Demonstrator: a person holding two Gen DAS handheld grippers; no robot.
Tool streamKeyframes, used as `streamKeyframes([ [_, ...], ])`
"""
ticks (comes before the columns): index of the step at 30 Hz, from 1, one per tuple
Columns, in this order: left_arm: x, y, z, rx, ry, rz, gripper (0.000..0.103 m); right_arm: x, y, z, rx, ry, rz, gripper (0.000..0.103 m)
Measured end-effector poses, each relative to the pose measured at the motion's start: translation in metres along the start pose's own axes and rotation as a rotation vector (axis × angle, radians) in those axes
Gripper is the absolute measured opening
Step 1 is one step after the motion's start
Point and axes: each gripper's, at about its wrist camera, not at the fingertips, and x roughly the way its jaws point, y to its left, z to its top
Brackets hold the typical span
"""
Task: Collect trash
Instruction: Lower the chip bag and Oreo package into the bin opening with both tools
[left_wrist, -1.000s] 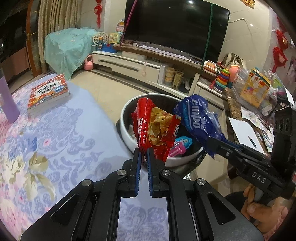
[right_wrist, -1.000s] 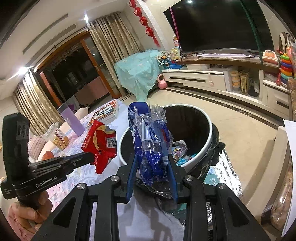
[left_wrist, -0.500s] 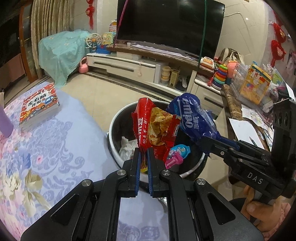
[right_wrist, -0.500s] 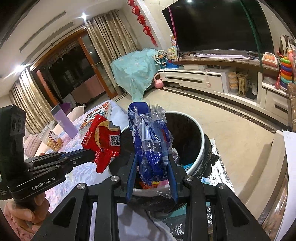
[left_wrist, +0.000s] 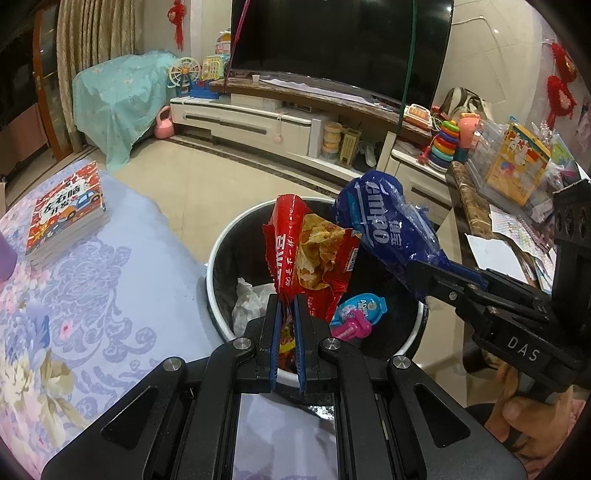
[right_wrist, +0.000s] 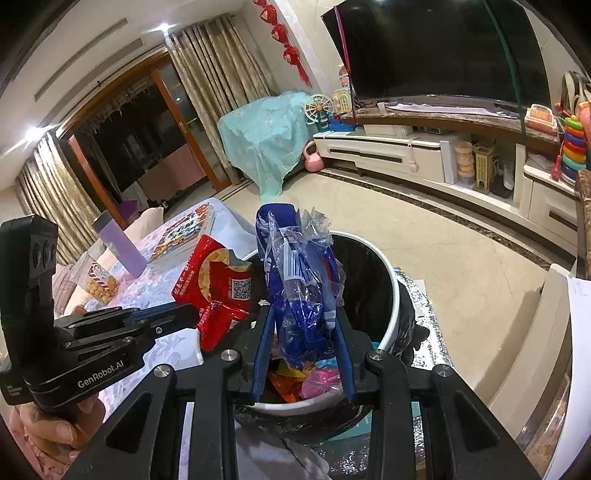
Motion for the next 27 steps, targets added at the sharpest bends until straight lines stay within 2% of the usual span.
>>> streamKeyframes([
  [27, 0.029, 0.003, 0.006, -0.001, 0.058, -0.004, 0.006, 0.027, -0.008, 0.014, -0.002, 0.07, -0.012, 0.032],
])
